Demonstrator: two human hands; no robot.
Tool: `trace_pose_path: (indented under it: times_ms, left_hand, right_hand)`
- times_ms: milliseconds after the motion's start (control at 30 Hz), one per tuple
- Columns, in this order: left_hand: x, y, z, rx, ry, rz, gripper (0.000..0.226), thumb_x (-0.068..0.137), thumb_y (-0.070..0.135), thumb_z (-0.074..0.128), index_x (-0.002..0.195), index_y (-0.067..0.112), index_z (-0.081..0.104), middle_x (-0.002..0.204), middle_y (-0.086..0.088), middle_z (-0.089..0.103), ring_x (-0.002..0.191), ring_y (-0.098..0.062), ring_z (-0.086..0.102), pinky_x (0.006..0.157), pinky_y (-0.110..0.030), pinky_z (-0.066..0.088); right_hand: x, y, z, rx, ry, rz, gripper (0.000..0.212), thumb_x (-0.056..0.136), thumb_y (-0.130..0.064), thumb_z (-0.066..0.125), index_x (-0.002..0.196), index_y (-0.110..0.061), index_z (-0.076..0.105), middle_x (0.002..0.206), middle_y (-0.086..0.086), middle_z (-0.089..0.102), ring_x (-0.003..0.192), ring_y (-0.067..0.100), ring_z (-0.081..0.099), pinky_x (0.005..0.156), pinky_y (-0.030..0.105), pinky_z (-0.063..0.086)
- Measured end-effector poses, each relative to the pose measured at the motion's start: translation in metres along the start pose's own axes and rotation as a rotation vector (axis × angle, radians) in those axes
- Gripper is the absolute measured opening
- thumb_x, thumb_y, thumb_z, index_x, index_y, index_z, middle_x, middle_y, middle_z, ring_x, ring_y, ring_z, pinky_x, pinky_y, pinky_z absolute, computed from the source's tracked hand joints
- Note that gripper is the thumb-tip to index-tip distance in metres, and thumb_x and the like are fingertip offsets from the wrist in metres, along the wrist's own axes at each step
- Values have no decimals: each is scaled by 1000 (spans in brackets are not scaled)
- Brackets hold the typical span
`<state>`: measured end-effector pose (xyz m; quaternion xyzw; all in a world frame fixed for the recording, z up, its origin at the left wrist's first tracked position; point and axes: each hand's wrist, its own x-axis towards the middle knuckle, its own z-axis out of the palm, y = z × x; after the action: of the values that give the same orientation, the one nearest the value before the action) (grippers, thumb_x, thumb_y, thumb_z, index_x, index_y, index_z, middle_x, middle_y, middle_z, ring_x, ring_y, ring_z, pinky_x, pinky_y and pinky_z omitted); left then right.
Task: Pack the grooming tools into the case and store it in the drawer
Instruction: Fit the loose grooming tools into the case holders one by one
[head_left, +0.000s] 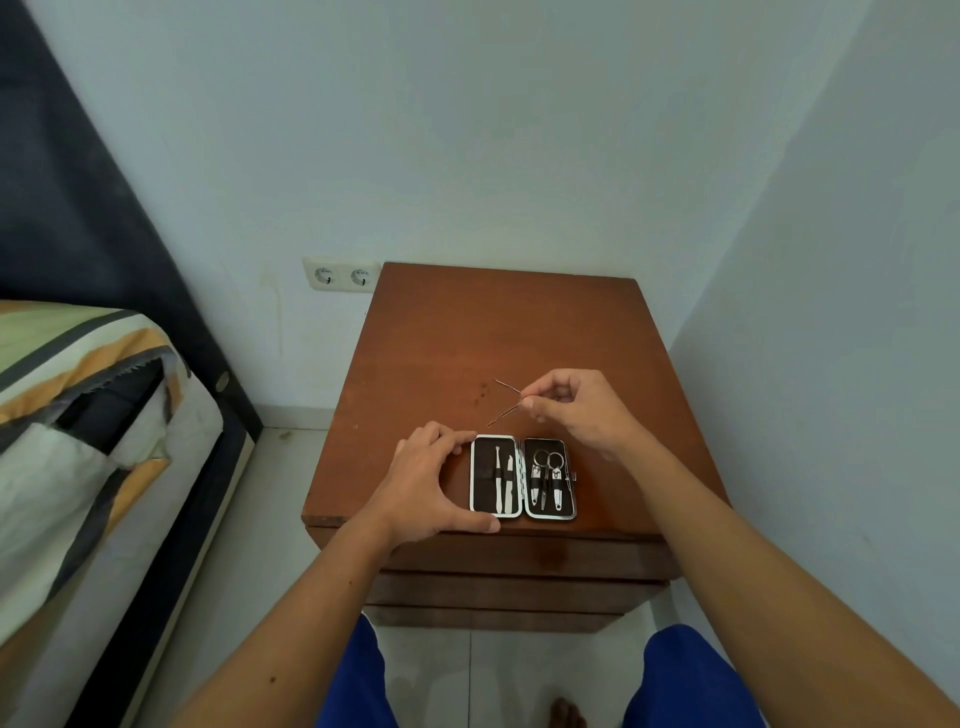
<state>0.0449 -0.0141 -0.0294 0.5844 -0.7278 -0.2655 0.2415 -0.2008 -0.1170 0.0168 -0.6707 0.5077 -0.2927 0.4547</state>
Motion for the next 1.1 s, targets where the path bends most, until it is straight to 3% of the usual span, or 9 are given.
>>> trace_pose_path:
  times_ms: [200,367,500,600,733,933,1100]
  left_hand:
    - [1,-2,1,20,-9,-2,117,52,79,87,152,33,48,117,22,42,110,-2,39,91,-16,29]
    - [2,-5,3,28,-14,-8,120,50,83,84,153,34,48,116,25,41,112,-7,40,92,-23,33]
    - [2,-6,3,23,-10,-4,120,48,84,83,152,34,48,114,26,40,111,-9,41,93,-24,34]
    - [3,-6,4,21,-14,1,121,48,86,81,152,34,48,114,26,40,112,-10,42,93,-25,34]
    - [3,-7,4,14,-11,13,121,48,87,80,152,35,48,113,27,39,112,-9,43,92,-20,32]
    - [3,-9,4,5,9,14,122,47,88,81,151,33,51,113,20,44,109,-9,45,94,-21,36]
    - [3,-10,5,7,16,11,122,46,88,81,150,33,52,113,18,44,109,-11,46,96,-25,40]
  right_hand:
    - [7,-9,9,-290,-98,-64,4,90,-23,80,93,-26,79,86,-6,79,83,14,74,80,32,61]
    - [15,-19,10,-444,-272,-43,7,98,-20,71,97,-22,78,82,-8,78,71,-6,69,71,16,52]
    - [22,-25,14,-546,-335,-45,10,98,-21,70,92,-23,78,82,-7,78,74,-1,68,77,23,54]
    - [26,-30,20,-594,-361,-61,10,98,-22,71,93,-23,79,83,-8,79,78,3,70,76,20,53]
    - [28,-31,30,-597,-335,-84,6,95,-24,75,93,-26,80,79,-16,75,75,-9,67,73,9,45]
    - [17,-19,48,-527,-210,-88,12,91,-25,79,103,-23,83,86,-16,73,80,-7,65,75,8,46]
    - [3,-5,57,-412,-78,-91,19,85,-27,86,102,-24,80,82,-12,75,79,3,69,81,25,60]
